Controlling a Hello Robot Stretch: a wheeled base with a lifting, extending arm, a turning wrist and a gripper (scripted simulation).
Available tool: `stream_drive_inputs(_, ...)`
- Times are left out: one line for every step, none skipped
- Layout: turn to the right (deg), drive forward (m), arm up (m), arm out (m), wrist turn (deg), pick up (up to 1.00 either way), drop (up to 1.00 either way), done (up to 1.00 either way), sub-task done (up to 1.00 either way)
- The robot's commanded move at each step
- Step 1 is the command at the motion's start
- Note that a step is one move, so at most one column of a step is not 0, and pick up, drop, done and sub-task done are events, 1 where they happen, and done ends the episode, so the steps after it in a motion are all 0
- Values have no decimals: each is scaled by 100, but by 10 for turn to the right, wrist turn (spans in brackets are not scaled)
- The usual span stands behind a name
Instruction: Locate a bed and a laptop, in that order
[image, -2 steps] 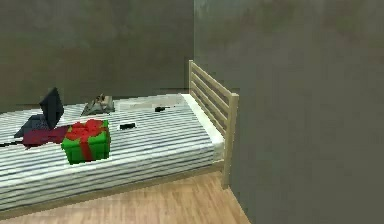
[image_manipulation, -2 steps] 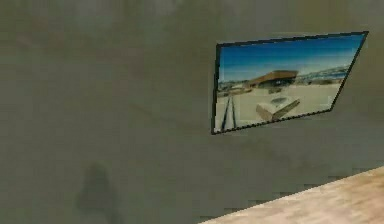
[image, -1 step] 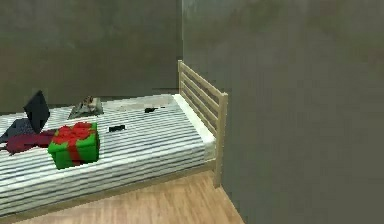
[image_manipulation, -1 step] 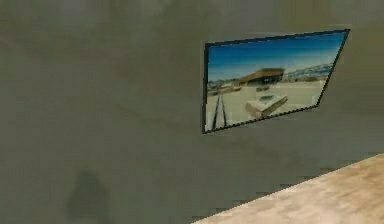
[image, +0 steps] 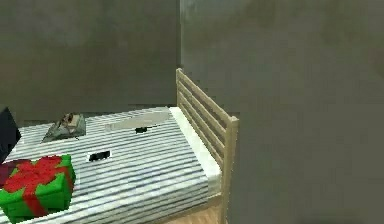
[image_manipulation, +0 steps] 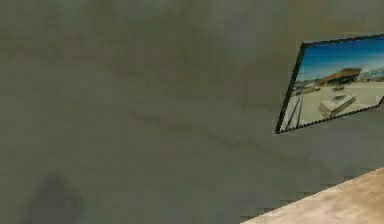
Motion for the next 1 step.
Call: stream_drive_inputs(-360,0,0,0,0,0,0,0,0)
